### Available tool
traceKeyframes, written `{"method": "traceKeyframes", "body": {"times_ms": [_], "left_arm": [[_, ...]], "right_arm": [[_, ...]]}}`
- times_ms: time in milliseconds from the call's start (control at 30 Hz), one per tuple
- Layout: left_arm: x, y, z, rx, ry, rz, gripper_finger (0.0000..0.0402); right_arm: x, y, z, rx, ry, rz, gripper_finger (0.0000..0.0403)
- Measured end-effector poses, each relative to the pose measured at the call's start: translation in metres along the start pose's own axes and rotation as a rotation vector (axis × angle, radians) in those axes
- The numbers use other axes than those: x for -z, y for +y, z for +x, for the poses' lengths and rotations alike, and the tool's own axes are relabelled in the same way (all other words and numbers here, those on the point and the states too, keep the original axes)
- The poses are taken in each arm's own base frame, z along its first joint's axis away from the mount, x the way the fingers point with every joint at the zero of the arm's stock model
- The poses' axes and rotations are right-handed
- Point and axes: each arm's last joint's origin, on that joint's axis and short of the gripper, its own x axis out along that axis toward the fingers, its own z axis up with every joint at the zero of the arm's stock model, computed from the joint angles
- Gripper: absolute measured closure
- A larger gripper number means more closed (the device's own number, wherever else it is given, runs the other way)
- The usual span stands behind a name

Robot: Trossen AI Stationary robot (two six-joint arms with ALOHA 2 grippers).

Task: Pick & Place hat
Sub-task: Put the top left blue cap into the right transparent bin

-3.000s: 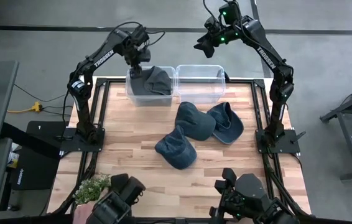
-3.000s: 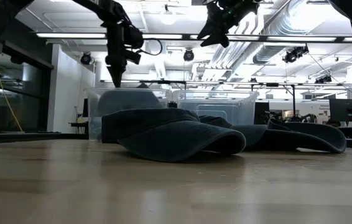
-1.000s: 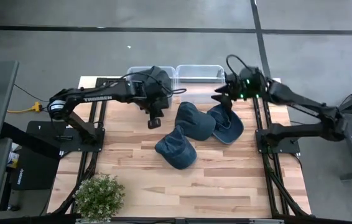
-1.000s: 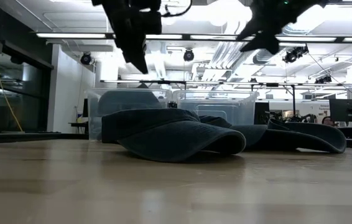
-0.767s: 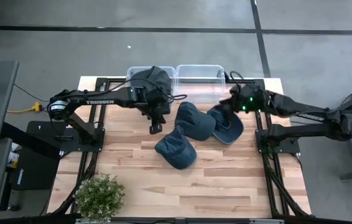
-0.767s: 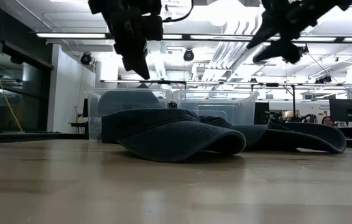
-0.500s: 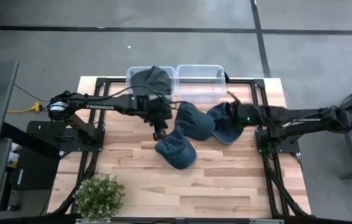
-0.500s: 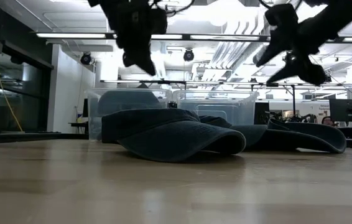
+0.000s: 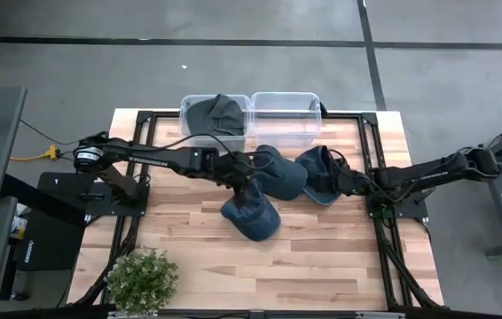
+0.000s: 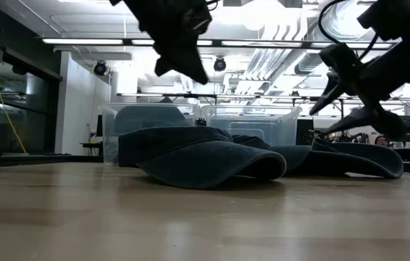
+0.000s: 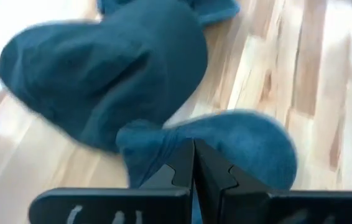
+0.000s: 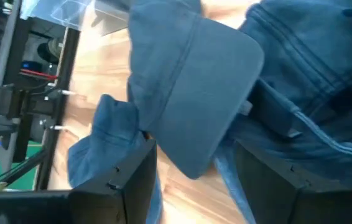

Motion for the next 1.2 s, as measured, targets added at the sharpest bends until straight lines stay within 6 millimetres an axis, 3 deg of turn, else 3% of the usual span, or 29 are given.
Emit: {"method": "traceKeyframes", "body": {"times_ms": [233,700,1200], "left_arm": [[-0.002,0.002,0.006,-0.023,-0.027,-0.036,0.0401],[-0.02,0.035,-0.002,-0.093,-0.097,-0.135,0.0401],[-0.026,0.033,-0.002,-0.09,-0.165,-0.156,0.0401]], "right_arm": [[0.001,-0.004,0.002,-0.011,0.001,0.005,0.0194],[0.006,-0.003,0.015,0.003,-0.01,0.005,0.0194],[0.004,-0.007,0.037,0.039,-0.028,0.033,0.0194]]}}
